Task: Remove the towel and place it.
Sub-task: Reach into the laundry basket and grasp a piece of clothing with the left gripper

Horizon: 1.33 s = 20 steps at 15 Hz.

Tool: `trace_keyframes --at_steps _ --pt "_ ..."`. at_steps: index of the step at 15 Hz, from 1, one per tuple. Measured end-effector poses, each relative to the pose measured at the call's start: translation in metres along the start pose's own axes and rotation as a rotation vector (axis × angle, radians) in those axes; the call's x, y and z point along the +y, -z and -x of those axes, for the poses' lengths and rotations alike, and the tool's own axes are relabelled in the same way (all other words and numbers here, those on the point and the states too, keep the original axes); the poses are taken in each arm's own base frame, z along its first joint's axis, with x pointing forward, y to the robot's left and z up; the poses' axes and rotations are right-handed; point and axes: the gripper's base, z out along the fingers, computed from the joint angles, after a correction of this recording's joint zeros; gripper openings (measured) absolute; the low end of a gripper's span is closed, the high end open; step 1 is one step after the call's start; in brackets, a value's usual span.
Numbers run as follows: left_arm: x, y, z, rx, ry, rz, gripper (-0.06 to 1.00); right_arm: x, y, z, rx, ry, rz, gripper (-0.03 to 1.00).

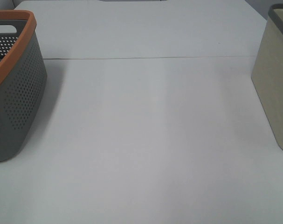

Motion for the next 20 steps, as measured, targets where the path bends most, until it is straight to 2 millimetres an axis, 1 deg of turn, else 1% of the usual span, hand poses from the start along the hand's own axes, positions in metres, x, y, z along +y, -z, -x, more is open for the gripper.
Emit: trace_keyframes --at_steps 5,7,9,11,12,13,14,15,16,17,19,20 --pt "0.000 0.000 0.002 0.018 0.001 -0.002 0.98 0.000 0.000 0.000 0.000 0.000 0.000 0.71" --pt "0.000 0.003 0.014 0.069 -0.009 -0.006 0.98 0.000 0.000 0.000 0.000 0.000 0.000 0.71" --pt "-0.001 0.006 0.040 0.157 -0.061 -0.016 0.98 0.000 0.000 0.000 0.000 0.000 0.000 0.71" --pt "0.000 0.006 0.075 0.197 -0.153 -0.031 0.98 0.000 0.000 0.000 0.000 0.000 0.000 0.71" --pt "0.000 0.004 0.085 0.206 -0.179 -0.035 0.98 0.000 0.000 0.000 0.000 0.000 0.000 0.71" --pt "0.001 -0.004 0.103 0.233 -0.227 -0.044 0.98 0.000 0.000 0.000 0.000 0.000 0.000 0.71" --pt "0.003 -0.024 0.139 0.283 -0.333 -0.067 0.98 0.000 0.000 0.000 0.000 0.000 0.000 0.71" --pt "0.004 -0.036 0.157 0.306 -0.393 -0.082 0.98 0.000 0.000 0.000 0.000 0.000 0.000 0.71" --pt "0.005 -0.054 0.174 0.339 -0.444 -0.099 0.98 0.000 0.000 0.000 0.000 0.000 0.000 0.71" --pt "0.006 -0.064 0.183 0.351 -0.473 -0.109 0.98 0.000 0.000 0.000 0.000 0.000 0.000 0.71" --pt "0.009 -0.100 0.211 0.391 -0.589 -0.146 0.98 0.000 0.000 0.000 0.000 0.000 0.000 0.71" --pt "0.012 -0.126 0.217 0.434 -0.682 -0.178 0.98 0.000 0.000 0.000 0.000 0.000 0.000 0.71"
